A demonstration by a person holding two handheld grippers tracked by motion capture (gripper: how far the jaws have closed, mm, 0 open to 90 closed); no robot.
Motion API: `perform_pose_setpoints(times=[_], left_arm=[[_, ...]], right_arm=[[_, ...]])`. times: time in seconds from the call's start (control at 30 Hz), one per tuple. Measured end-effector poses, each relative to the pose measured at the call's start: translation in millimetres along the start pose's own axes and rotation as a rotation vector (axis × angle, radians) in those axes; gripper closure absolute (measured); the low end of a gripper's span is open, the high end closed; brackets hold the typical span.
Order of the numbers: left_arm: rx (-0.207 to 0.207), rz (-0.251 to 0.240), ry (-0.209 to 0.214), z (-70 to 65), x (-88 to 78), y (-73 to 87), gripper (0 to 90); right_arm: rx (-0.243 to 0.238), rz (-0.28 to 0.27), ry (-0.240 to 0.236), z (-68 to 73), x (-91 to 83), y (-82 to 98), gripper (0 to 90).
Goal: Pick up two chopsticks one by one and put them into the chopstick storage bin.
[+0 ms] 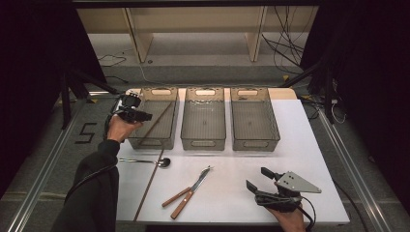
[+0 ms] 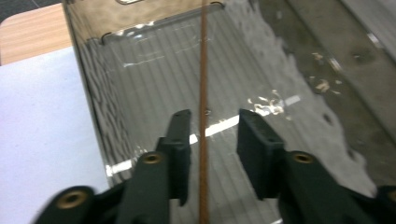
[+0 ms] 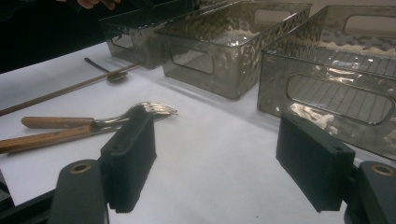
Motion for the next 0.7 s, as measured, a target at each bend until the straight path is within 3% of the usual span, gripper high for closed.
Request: perform_pose_setpoints(times=[0.1,0.2,0.47,0.7], left_arm=[[-0.036,-0.02,0.049,-4.6,-7.7,2.0,50.8],[-0.043,-0.015,0.058,-10.4,-14.4,7.1,40.7],[-0.063,-0.01,0.109,-33.9,-37.9,24.4,30.9],[-0.049,-0.019,0.125,-57.5,-55.3,50.8,25.1]], right_arm=[[0.0,0.0,0.0,0.1,0.0,0.0,28.9],[-0.003,-0.002,0.004,0.3,-0.2,0.0,28.9],[-0.004,0.0,0.003,1.0,0.1,-0.2,28.9],[-0.004,-0.003,0.002,0.9,-0.5,-0.3,28.9]])
Point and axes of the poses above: each handheld gripper's, and its own axes: x roughly forward along the jaws, y roughly out of its underside, z roughly to its left, the point moved 2 cm from there along x, roughly forward along the jaws, and after that the axes turned 8 degrees about z, right-handed, at the moved point
